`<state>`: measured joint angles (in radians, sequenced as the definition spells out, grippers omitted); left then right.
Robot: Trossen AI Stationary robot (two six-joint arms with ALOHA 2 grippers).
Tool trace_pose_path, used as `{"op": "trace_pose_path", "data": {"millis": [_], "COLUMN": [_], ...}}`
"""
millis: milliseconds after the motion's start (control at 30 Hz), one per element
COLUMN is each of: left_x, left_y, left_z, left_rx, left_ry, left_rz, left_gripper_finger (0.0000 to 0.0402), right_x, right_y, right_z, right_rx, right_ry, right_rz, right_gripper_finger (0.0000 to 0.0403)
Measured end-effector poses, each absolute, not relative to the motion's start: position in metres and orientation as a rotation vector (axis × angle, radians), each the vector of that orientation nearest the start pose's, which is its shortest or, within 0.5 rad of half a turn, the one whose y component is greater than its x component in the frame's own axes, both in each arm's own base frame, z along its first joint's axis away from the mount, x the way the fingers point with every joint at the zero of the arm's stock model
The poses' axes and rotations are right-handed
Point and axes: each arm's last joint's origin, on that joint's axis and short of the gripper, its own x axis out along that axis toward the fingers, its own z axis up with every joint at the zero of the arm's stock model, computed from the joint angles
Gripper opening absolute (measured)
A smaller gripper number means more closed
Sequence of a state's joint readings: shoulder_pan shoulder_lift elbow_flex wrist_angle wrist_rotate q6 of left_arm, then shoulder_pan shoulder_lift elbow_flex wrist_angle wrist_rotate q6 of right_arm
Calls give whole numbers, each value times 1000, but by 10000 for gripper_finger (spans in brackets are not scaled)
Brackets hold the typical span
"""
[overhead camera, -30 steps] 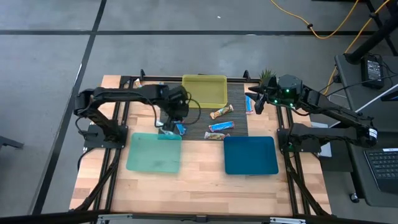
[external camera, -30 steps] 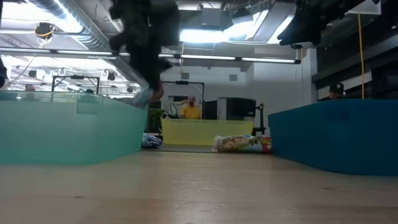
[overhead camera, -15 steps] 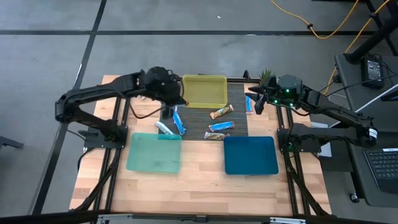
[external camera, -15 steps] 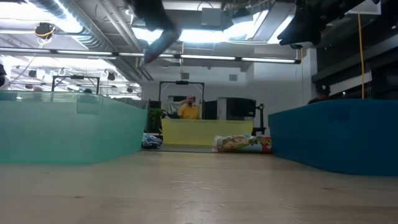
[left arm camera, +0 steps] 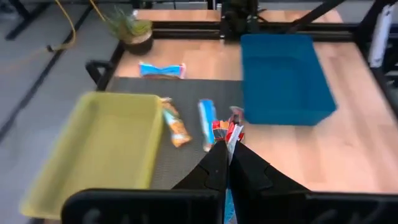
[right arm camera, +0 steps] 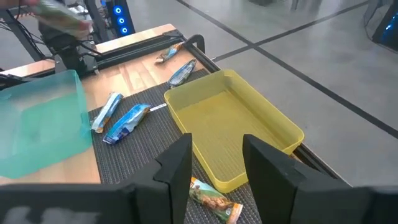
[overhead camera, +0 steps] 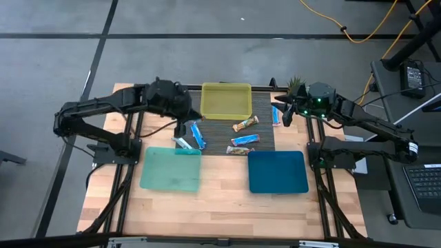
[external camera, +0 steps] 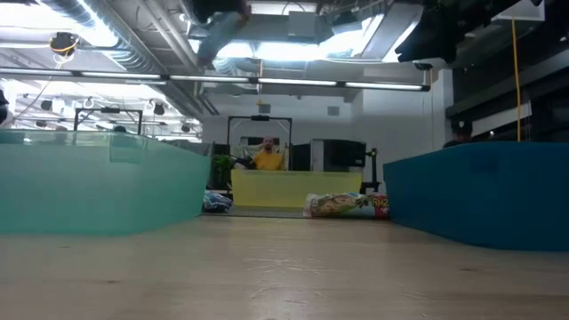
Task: Pick and place Granola Bars by type
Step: Put the red granola bar into the green bin
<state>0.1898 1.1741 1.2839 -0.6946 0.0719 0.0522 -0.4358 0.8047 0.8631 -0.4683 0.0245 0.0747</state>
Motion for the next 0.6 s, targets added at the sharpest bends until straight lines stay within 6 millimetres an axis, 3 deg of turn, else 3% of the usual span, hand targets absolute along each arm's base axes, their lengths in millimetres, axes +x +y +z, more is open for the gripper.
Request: {"op": "trace_pose_path", "data": {"millis": [167, 333, 600], "left_x": [218, 213, 227], "left_y": [3, -19, -50], "left_z": [382, 382, 362], "left_rx": [-133, -252, -386], "left_ry": [631, 616, 704], "left_rz": [118, 199, 262], "left_gripper_finger": [2, 2, 2], "right_x": [151, 151, 154], "right_y": [-71, -71, -72], "right_z": [329, 330, 338], "right_rx": [99, 30, 3], "right_ry": [402, 406, 326], "right_rz": [-455, -441, -443], "right_gripper_finger": [145, 145, 145]}}
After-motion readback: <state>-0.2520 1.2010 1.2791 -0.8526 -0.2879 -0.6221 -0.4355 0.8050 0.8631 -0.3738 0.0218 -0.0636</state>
